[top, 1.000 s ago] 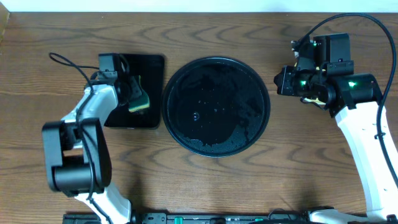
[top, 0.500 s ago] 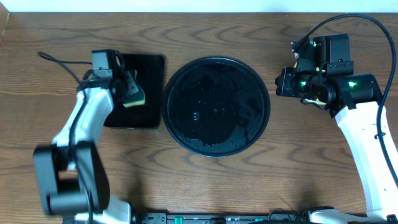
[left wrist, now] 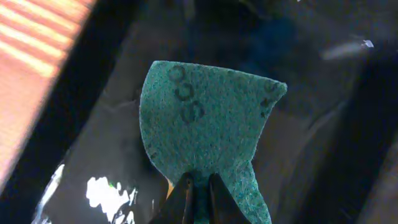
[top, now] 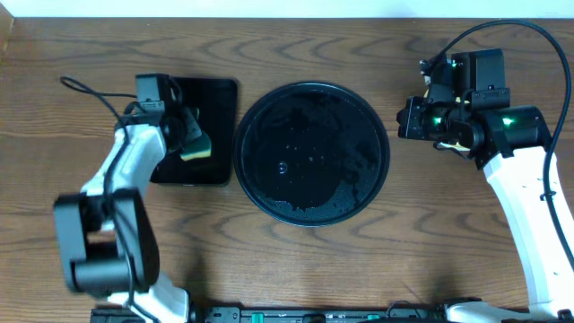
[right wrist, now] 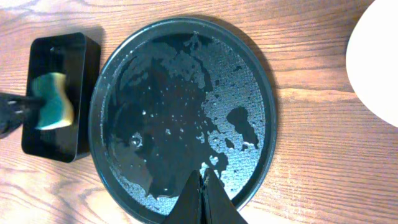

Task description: Clean dirty plates on tray and stack at the side

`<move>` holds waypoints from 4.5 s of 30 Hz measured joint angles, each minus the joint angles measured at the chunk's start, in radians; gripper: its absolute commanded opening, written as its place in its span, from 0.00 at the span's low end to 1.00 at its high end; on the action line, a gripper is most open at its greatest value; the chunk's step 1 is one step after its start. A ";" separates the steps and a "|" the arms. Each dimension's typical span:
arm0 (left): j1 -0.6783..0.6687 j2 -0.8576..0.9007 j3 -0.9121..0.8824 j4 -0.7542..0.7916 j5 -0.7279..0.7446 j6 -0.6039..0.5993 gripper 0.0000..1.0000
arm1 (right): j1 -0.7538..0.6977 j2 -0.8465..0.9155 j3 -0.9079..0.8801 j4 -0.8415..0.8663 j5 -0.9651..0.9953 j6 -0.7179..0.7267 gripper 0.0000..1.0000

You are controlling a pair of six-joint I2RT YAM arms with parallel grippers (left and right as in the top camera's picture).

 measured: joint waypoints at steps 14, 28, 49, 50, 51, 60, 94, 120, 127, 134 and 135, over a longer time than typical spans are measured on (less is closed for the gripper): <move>0.000 0.100 0.004 0.125 0.002 -0.001 0.33 | 0.000 0.000 0.000 -0.002 0.003 0.000 0.01; 0.001 -0.243 -0.002 0.027 -0.003 -0.003 0.70 | 0.000 0.000 0.000 -0.043 -0.014 0.001 0.04; 0.001 -0.778 -0.002 -0.549 0.019 -0.003 0.66 | 0.188 -0.403 -0.115 -0.386 0.177 -0.010 0.31; 0.001 -0.803 -0.002 -0.584 0.023 -0.003 0.66 | 0.206 -0.438 -0.158 -0.360 0.200 -0.001 0.33; 0.001 -0.828 -0.002 -0.615 0.029 -0.003 0.66 | 0.218 -0.465 -0.198 -0.335 0.212 0.005 0.35; 0.001 -1.148 -0.127 -0.686 0.080 0.003 0.80 | 0.260 -0.655 -0.557 -0.026 0.260 0.028 0.99; 0.001 -1.311 -0.199 -0.695 0.084 0.004 0.83 | 0.261 -0.616 -0.655 0.221 0.129 0.030 0.99; 0.001 -1.311 -0.202 -0.695 0.084 0.004 0.84 | -0.150 -1.321 -1.393 0.929 -0.072 -0.040 0.99; 0.001 -1.311 -0.202 -0.694 0.084 0.004 0.84 | -0.189 -1.432 -1.393 0.896 -0.008 -0.048 0.99; 0.001 -1.311 -0.202 -0.695 0.084 0.004 0.84 | -0.213 -1.434 -1.393 0.879 0.061 -0.161 0.99; 0.001 -1.311 -0.202 -0.695 0.084 0.004 0.84 | -0.213 -1.434 -1.393 0.877 0.073 -0.192 0.99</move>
